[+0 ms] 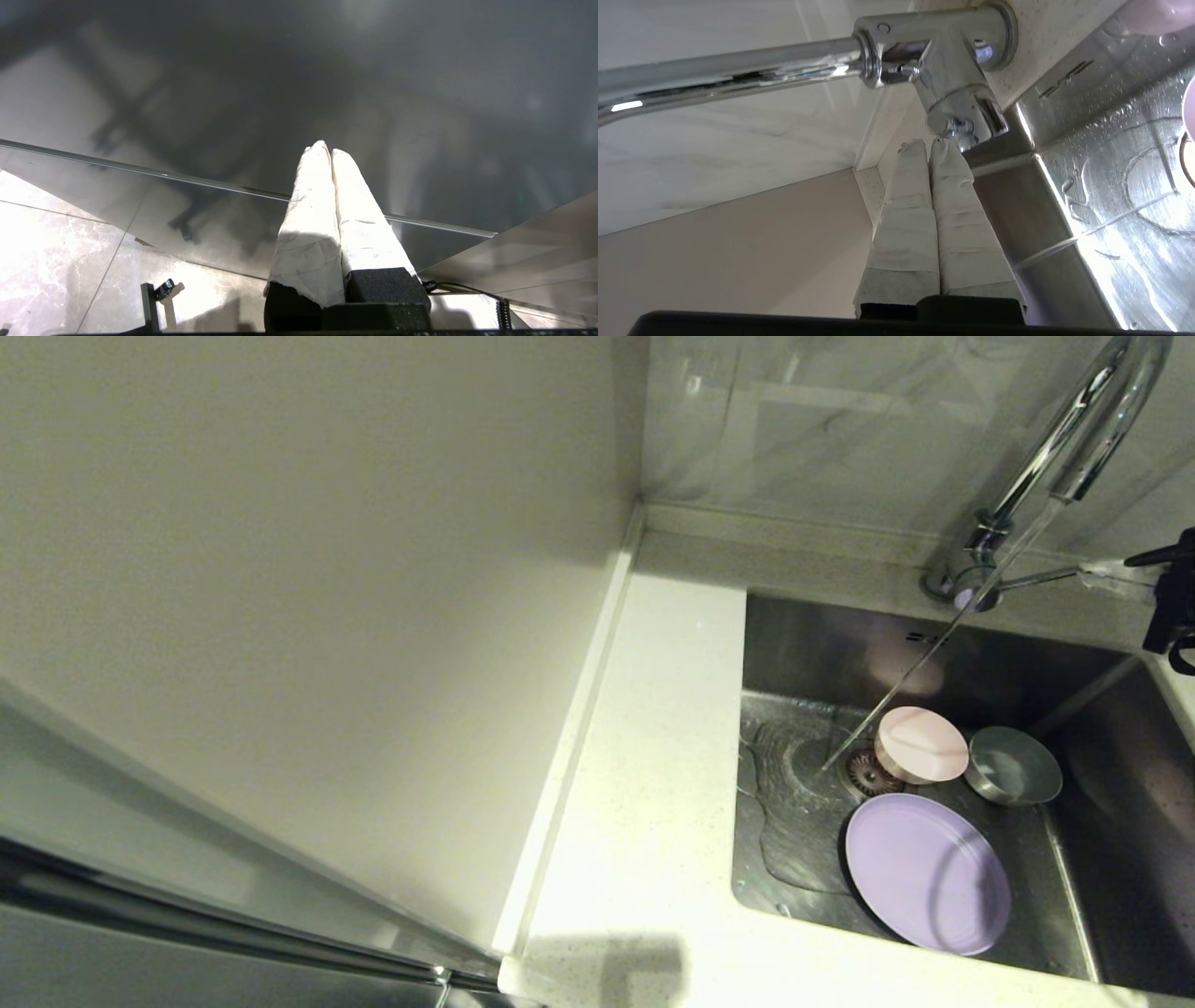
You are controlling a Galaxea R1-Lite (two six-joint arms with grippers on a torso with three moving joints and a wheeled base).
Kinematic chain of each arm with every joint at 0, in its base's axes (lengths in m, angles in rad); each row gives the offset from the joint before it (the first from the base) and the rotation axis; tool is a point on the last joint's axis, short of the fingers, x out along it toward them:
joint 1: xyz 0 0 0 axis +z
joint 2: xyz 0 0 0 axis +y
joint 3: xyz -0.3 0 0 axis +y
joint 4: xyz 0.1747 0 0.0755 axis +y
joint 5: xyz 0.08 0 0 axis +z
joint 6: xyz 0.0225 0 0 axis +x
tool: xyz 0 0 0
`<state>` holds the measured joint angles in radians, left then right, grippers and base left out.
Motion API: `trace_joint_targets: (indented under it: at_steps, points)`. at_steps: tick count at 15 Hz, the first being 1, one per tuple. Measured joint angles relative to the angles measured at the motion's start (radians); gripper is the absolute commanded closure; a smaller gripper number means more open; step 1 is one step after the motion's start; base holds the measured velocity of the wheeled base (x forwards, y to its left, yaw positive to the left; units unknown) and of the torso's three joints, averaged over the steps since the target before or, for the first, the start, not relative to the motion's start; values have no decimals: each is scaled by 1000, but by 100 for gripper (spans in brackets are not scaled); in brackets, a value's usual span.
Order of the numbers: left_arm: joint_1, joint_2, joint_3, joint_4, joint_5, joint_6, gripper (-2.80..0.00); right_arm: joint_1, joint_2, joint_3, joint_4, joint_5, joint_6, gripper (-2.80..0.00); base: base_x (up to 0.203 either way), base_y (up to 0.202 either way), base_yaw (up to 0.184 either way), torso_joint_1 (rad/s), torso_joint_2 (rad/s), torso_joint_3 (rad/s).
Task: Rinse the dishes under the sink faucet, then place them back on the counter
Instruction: Turn off the faucet
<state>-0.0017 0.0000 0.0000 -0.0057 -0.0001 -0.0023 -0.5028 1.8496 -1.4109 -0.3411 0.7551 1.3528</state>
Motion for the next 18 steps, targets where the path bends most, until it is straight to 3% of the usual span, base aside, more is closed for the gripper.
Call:
trace_joint_targets:
  at_steps: [18]
  points:
    - [0,0,0,0,0,0,0,-5,33,-48,-73,43,13,0,0,0,0,0,0,0]
